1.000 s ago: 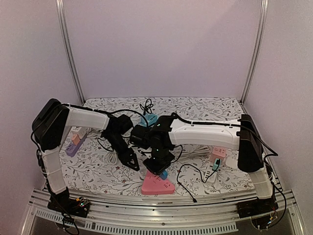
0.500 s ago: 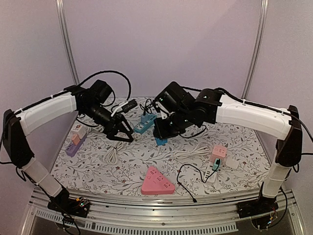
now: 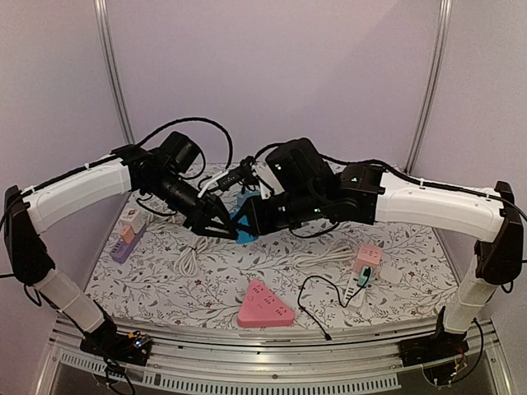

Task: Insert the plug
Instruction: Adjust the plug.

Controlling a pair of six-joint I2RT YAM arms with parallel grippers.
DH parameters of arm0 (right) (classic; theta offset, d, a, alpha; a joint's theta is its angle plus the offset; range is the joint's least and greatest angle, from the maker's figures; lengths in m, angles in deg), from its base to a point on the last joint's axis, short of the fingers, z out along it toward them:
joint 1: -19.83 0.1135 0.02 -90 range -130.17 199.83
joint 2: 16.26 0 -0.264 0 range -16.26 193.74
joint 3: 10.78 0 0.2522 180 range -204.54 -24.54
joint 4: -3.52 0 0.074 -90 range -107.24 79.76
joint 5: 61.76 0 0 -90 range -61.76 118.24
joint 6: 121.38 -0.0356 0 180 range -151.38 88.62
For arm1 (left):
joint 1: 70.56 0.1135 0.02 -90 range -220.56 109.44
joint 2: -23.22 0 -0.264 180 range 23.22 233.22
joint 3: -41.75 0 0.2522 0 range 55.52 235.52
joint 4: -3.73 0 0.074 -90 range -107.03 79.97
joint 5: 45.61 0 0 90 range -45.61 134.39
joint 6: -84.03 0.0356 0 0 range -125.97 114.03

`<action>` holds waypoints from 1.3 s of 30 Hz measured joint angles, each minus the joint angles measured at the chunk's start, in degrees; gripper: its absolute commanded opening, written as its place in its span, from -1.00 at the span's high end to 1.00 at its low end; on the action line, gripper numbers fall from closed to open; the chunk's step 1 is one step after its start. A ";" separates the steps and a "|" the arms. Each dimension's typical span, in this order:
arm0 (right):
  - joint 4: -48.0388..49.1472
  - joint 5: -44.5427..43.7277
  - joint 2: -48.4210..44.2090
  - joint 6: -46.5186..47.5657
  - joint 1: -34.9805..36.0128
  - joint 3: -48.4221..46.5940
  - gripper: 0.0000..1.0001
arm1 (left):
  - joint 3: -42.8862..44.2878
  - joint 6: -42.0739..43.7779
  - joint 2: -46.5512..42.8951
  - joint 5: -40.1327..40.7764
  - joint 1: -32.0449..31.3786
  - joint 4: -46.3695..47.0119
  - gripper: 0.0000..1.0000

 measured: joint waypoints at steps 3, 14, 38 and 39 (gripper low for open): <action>1.18 1.31 -0.87 0.22 -0.28 0.74 1.00 | 0.02 0.17 0.00 -0.33 0.00 -0.17 0.11; 7.89 7.61 -6.23 -0.15 -0.26 6.67 1.00 | -0.13 4.09 -0.04 2.49 6.05 0.50 -0.16; 28.28 4.17 -11.28 -27.26 -6.03 13.07 1.00 | 2.16 51.21 -41.88 53.94 -17.64 -3.69 -0.94; 29.66 4.39 -11.02 -27.91 -5.73 13.07 1.00 | -2.56 55.71 -44.26 56.19 -20.35 0.26 -0.94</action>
